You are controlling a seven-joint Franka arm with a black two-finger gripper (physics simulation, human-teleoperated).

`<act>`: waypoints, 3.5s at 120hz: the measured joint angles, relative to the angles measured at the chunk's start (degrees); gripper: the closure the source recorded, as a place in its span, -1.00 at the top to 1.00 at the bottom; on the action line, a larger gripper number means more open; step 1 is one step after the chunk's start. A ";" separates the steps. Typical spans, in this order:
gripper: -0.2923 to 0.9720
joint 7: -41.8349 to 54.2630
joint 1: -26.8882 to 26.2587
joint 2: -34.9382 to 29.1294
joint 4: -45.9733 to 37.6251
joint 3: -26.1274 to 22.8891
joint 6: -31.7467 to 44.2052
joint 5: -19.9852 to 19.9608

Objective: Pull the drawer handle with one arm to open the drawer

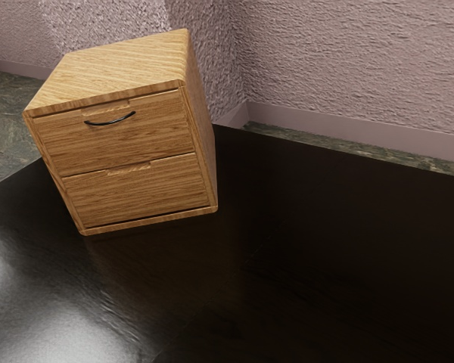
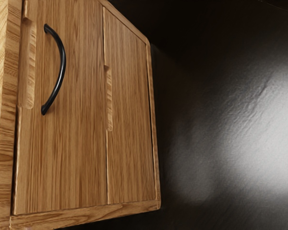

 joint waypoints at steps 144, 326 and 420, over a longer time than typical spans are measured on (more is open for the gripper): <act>0.54 14.53 -3.33 8.33 0.37 10.12 7.44 -10.17; 0.54 10.79 -7.35 20.01 -1.02 10.82 15.19 -19.58; 0.53 11.90 -8.66 26.50 -0.04 10.41 17.93 -22.79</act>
